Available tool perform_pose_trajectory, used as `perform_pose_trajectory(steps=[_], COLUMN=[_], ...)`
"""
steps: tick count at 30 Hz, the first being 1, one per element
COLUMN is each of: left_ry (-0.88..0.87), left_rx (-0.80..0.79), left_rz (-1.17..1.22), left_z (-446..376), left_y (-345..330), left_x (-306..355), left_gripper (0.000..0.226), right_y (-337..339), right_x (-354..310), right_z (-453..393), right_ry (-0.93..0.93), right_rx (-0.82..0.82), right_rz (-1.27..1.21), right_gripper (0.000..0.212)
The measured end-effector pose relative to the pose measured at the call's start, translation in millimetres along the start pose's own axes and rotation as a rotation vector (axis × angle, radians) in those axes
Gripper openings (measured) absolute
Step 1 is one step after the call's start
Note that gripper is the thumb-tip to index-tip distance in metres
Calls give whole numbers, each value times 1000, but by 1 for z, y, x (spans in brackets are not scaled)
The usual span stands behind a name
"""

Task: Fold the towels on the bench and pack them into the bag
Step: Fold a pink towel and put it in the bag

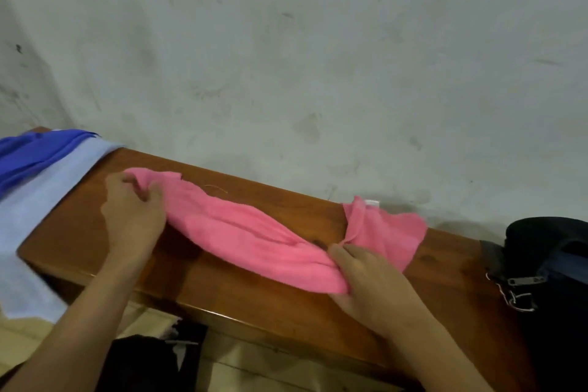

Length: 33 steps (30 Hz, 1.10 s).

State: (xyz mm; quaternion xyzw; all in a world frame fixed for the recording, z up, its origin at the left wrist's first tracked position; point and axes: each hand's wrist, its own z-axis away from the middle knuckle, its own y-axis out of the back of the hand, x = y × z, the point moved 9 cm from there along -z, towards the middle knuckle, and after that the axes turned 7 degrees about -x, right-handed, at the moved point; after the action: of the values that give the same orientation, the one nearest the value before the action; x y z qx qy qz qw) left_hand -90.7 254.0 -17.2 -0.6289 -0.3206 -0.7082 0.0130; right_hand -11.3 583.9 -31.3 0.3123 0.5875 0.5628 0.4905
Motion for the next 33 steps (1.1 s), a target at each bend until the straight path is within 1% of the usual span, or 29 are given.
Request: perform_pose_trajectory(steps=[2,3,4,5,7,8,9,10,12,14,15,17,19,21,23,25,27,29,30,32,33], left_ry=[-178,-280,-379,-473,-615,-657,-682,-686,-682,-695,-695,-711,-723,-727,-731,-704,-680,-759,-801,-832,-851], left_rx=[-26,-74,-158,-273,-581,-744,-872,-951,-997,-1011,-1025,-1021,-978,-924,-866,-805,-706,-543,-455,-307,-242], left_rz=[-87,-140,-182,-217,-269,-280,-294,-318,-415,-498,-521,-525,-469,-389,-391,-395,-418,-476,-498,-515,-508], left_z=[14,24,33,44,72,87,99,107,109,105,105,105,104,100,95,85,77,71,69,64,63], left_y=[-6,-17,-33,-53,-98,-117,-131,-139,-145,-146,-146,-145,-144,-141,-137,-132,-122,-109,-101,-85,-77], left_x=[22,35,45,52,58,57,53,49,40,33,30,30,37,46,51,53,57,67,72,78,81], left_gripper=[37,29,19,10,7,12,20,27,35,38,39,35,26,24,24,24,21,17,19,31,37], right_y=[-8,-11,-15,-16,-15,-14,-14,-14,-10,-3,-2,-1,-3,-2,0,6,12,21,27,38,45], right_x=[-14,-22,-30,-36,-42,-42,-42,-41,-33,-17,-8,8,24,36,43,51,60,64,68,80,86], right_z=[-6,-9,-13,-17,-20,-21,-21,-20,-16,-11,-9,-4,-3,-5,-6,-3,2,6,9,21,29], right_ry=[73,90,99,106,99,92,96,104,102,56,26,-35,-101,-167,-207,-263,-316,-358,-393,-494,-531], right_rx=[6,21,47,87,173,191,188,171,176,240,267,286,262,213,189,203,227,289,349,509,617], right_rz=[-120,-193,-261,-317,-393,-415,-435,-448,-444,-395,-377,-364,-307,-153,-26,0,10,22,-1,-113,-181], right_gripper=[44,45,45,45,43,44,45,45,40,34,35,47,55,48,45,44,33,19,16,23,27])
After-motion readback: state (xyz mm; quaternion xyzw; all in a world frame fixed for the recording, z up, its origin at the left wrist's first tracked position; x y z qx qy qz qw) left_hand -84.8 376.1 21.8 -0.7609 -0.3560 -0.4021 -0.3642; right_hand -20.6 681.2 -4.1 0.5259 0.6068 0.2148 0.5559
